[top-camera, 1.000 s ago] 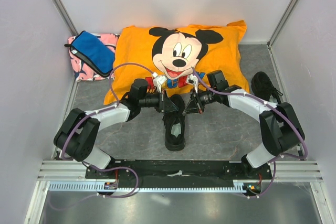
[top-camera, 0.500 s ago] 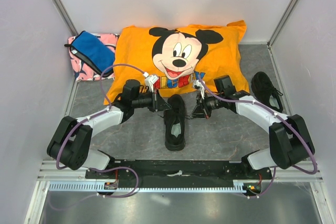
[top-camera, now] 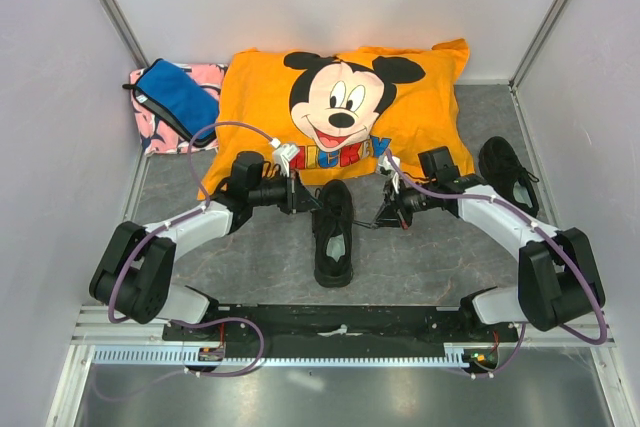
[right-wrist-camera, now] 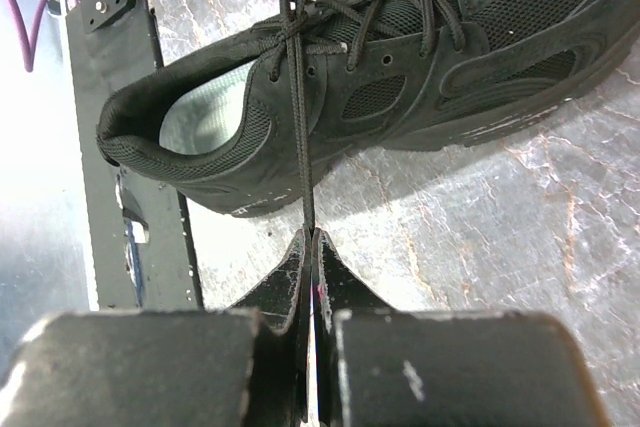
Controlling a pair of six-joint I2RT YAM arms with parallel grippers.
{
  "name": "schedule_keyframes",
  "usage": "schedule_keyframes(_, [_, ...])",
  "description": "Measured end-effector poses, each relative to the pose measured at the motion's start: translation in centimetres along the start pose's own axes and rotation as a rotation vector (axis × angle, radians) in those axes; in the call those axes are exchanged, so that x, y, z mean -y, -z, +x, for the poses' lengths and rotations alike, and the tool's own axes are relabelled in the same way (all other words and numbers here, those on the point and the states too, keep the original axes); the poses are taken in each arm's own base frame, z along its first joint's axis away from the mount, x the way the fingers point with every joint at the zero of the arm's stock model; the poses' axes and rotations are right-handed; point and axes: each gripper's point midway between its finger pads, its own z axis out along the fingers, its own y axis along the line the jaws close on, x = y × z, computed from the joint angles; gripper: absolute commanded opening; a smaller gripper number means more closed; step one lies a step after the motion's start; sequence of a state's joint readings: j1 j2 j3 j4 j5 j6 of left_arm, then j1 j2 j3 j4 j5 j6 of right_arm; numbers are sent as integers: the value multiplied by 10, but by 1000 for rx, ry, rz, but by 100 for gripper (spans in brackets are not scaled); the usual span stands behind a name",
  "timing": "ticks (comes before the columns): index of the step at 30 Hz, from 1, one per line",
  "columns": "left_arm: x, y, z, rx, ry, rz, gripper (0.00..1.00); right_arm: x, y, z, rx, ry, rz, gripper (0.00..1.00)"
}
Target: Tie the shoes
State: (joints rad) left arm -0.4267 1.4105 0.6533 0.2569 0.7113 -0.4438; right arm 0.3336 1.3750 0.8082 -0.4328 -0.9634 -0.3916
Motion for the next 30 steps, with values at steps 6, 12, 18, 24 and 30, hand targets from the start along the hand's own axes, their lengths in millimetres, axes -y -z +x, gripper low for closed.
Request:
schedule_keyframes(6, [-6, 2, 1, -4, -26, -11, 2, 2, 3, 4, -9, 29, -1, 0])
schedule_keyframes(12, [-30, 12, -9, 31, -51, -83, 2, 7, 12, 23, -69, -5, 30, 0])
schedule_keyframes(18, [-38, 15, -9, 31, -72, -99, 2, 9, 14, 39, -123, -39, 32, 0])
schedule_keyframes(24, [-37, 13, -4, 12, -61, -80, 2, 8, 8, 27, -89, -105, 0, 62])
schedule_keyframes(30, [-33, 10, -3, 10, -67, -62, 2, 19, -2, -30, 20, -24, 7, 86])
